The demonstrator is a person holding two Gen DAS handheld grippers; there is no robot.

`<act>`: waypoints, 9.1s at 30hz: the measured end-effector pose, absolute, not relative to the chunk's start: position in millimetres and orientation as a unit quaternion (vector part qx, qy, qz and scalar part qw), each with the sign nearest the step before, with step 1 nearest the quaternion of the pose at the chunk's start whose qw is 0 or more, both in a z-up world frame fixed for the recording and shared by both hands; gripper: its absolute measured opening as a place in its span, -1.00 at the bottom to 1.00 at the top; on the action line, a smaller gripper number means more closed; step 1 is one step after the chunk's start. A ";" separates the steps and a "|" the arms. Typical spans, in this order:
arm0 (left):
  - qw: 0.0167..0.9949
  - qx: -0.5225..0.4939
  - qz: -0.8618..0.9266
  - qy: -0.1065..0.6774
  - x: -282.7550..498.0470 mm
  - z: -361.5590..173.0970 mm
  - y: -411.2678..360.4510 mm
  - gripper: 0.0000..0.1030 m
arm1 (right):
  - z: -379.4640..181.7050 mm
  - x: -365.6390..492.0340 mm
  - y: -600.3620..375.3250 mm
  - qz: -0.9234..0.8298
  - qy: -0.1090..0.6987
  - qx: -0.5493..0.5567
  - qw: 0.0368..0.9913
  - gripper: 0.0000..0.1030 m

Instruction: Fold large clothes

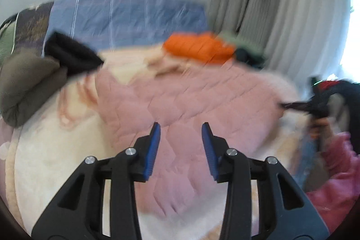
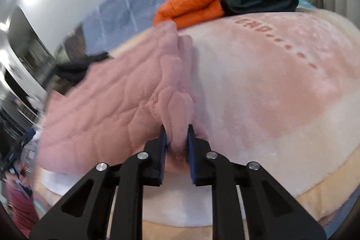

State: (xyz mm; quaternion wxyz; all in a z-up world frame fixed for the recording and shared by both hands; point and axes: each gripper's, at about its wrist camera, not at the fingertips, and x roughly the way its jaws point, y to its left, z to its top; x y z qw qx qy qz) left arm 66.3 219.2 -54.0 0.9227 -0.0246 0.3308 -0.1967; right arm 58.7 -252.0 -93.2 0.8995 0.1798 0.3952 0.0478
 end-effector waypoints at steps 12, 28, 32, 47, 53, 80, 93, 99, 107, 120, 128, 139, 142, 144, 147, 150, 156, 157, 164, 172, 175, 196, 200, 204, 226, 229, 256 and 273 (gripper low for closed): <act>0.935 -0.022 -0.127 0.331 91.6 -55.5 222.9 -0.21 | -49.5 44.9 -235.4 -0.029 0.357 0.119 0.926 -0.18; 0.934 -0.047 -0.080 0.345 175.3 -110.2 231.0 0.14 | -97.8 147.8 -111.8 0.061 0.384 -0.004 0.921 -0.21; 0.935 -0.051 -0.090 0.339 175.6 -108.4 232.4 0.13 | -69.4 155.5 -110.5 0.052 0.409 0.023 0.911 -0.19; 0.937 -0.090 -0.121 0.316 165.4 -111.4 240.6 0.14 | -116.7 295.3 -45.4 0.092 0.474 0.009 0.876 -0.15; 0.934 -0.126 -0.141 0.304 163.4 -113.0 250.0 0.15 | -114.0 294.1 -40.1 0.085 0.459 -0.010 0.884 -0.15; 0.883 -0.305 -0.140 0.327 178.0 -105.8 338.7 0.35 | -77.6 25.5 71.8 0.254 0.262 -0.322 0.874 0.27; 0.835 -0.328 -0.233 0.375 213.8 -156.4 325.2 0.39 | -133.0 7.8 164.1 0.261 0.189 -0.499 0.805 0.29; 0.835 -0.331 -0.238 0.369 211.8 -155.3 327.8 0.30 | -140.5 18.7 192.0 0.242 0.152 -0.517 0.807 -0.10; 0.820 -0.360 -0.242 0.374 213.5 -150.8 332.1 -0.30 | -92.4 43.4 174.0 0.274 0.205 -0.368 0.864 -0.49; 0.874 -0.254 -0.255 0.325 210.4 -13.9 267.6 -0.43 | 2.9 29.0 72.9 0.294 0.179 -0.115 0.932 -0.51; 0.896 -0.129 -0.284 0.315 229.8 72.6 139.5 -0.43 | 43.0 16.9 -48.3 0.262 0.141 0.050 0.953 -0.52; 0.871 0.068 -0.319 0.368 270.1 58.8 -77.9 -0.37 | -2.5 1.4 -208.8 0.181 0.169 0.248 0.937 -0.52; 0.863 0.126 -0.305 0.383 276.4 25.2 -125.6 -0.23 | -39.8 4.3 -239.0 0.159 0.209 0.301 0.917 -0.52; 0.860 0.145 -0.289 0.396 283.5 0.1 -144.7 -0.10 | -61.9 7.9 -254.1 0.153 0.235 0.332 0.901 -0.52; 0.858 0.141 -0.287 0.402 286.3 -14.3 -157.8 0.13 | -92.0 14.1 -270.1 0.154 0.266 0.377 0.874 -0.50; 0.864 0.116 -0.309 0.380 281.8 -0.4 -152.4 0.19 | -104.7 12.7 -276.2 0.164 0.273 0.403 0.858 -0.49; 0.893 0.090 -0.296 0.327 259.8 49.3 -111.3 -0.01 | -99.9 23.8 -282.3 0.167 0.276 0.388 0.863 -0.45; 0.894 0.090 -0.295 0.325 256.7 52.1 -105.1 -0.18 | -100.0 24.2 -284.0 0.167 0.277 0.386 0.864 -0.43; 0.870 0.115 -0.301 0.372 246.8 -3.7 -78.1 -0.55 | -91.8 28.1 -293.4 0.190 0.282 0.353 0.871 -0.15; 0.877 0.029 -0.327 0.351 243.3 -13.3 -50.2 -0.53 | -41.8 83.4 -338.4 0.209 0.265 0.360 0.870 0.11; 0.881 0.021 -0.324 0.345 239.6 -14.6 -50.9 -0.53 | -38.1 143.7 -349.6 0.198 0.309 0.377 0.851 0.11; 0.881 0.044 -0.312 0.353 247.5 -34.3 -72.8 -0.36 | -64.3 188.9 -338.6 0.104 0.356 0.271 0.888 -0.33; 0.886 0.085 -0.295 0.347 244.5 -36.0 -84.4 -0.35 | -16.2 121.3 -331.7 0.152 0.286 0.244 0.914 -0.33; 0.884 0.067 -0.304 0.349 246.5 -37.4 -83.3 -0.35 | -13.2 52.5 -278.4 0.216 0.281 0.167 0.920 -0.33; 0.869 0.141 -0.242 0.408 303.1 -59.9 -84.7 -0.41 | -98.1 53.5 -252.7 0.122 0.376 0.187 0.899 -0.36; 0.871 0.142 -0.242 0.404 301.0 -59.8 -84.3 -0.41 | -98.6 52.5 -252.5 0.122 0.376 0.182 0.900 -0.36; 0.850 0.174 -0.265 0.420 315.6 -62.2 -129.7 -0.69 | -100.4 49.8 -246.9 0.085 0.379 0.175 0.905 -0.29; 0.858 0.141 -0.280 0.407 308.6 -40.6 -112.7 -0.66 | -61.2 91.6 -240.6 0.092 0.366 0.139 0.915 -0.32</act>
